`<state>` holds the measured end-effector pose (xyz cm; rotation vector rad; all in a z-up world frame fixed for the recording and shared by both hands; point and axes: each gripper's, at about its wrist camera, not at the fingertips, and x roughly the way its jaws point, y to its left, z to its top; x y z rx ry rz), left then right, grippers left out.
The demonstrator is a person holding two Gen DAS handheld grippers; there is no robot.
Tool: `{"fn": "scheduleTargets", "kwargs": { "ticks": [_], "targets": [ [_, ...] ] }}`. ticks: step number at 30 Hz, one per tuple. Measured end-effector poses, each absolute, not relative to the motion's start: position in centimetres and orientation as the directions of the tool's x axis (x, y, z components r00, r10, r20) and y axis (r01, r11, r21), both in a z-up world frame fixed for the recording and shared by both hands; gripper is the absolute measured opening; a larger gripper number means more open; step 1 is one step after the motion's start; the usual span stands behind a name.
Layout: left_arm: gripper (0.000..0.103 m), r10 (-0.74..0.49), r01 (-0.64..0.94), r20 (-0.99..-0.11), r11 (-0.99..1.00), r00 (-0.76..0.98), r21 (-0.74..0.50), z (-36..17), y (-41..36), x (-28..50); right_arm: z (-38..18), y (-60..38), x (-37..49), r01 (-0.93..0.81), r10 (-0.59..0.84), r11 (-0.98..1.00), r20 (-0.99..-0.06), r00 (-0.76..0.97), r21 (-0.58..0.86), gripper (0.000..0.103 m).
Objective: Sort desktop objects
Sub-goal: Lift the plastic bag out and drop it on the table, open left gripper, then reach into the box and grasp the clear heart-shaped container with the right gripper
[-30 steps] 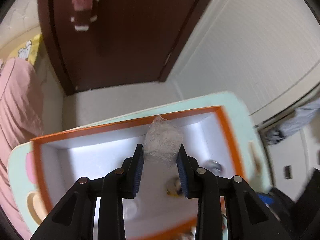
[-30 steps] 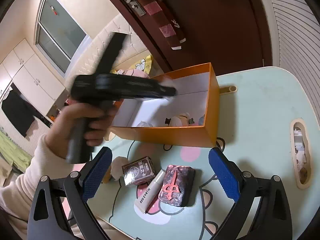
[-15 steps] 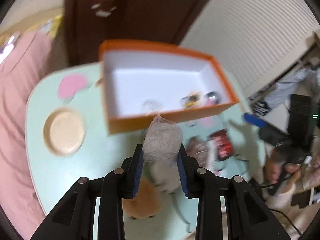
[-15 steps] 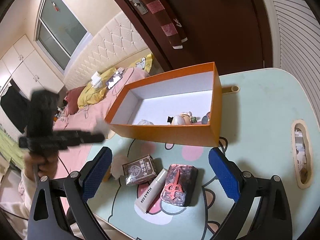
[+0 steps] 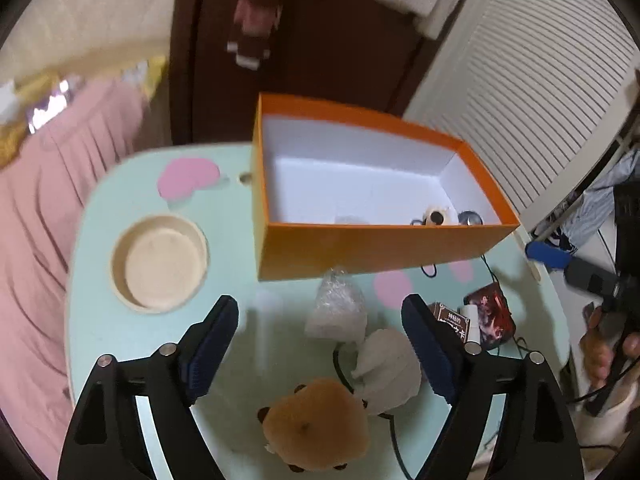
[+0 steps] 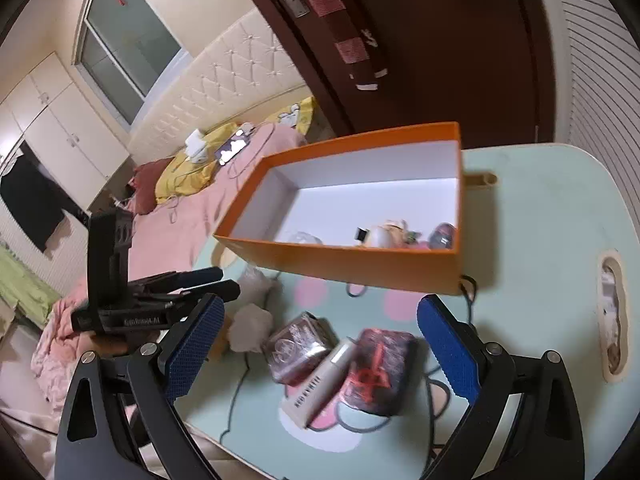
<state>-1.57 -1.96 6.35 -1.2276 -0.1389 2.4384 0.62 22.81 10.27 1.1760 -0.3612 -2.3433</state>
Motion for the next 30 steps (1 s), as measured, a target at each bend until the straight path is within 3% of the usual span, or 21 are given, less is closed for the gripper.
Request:
{"fn": "scheduleTargets", "kwargs": {
  "ticks": [10,15,19,23,27,30],
  "targets": [
    [0.084,0.419,-0.324,-0.573,-0.908,-0.704,-0.266,6.1,-3.1,2.7,14.2,17.3,-7.0,0.350,-0.502,-0.852,-0.797,-0.336,0.389,0.098],
    [0.086,0.395,-0.338,-0.487,-0.919,-0.779,-0.204,7.3,-3.0,3.7,12.5,12.6,-12.0,0.365,-0.383,-0.883,-0.901,-0.201,0.294,0.097],
    [0.086,0.389,-0.335,-0.482,-0.921,-0.785,-0.198,7.4,-3.3,3.6,8.7,9.6,-14.5,0.359,-0.321,-0.888,-0.946,-0.040,0.286,0.085],
    [0.087,0.430,-0.338,-0.501,-0.902,-0.751,-0.267,7.1,-3.9,2.9,4.8,7.8,-15.8,0.361,-0.216,-0.905,-0.974,0.069,0.226,0.077],
    [0.087,0.475,-0.337,-0.507,-0.877,-0.719,-0.343,6.7,-4.4,2.4,3.6,7.9,-16.5,0.330,-0.212,-0.911,-0.968,0.137,0.247,0.066],
    [0.087,0.484,-0.333,-0.509,-0.871,-0.712,-0.362,6.6,-4.6,2.2,3.4,7.9,-16.6,0.325,-0.205,-0.914,-0.967,0.150,0.245,0.066]
  ]
}}
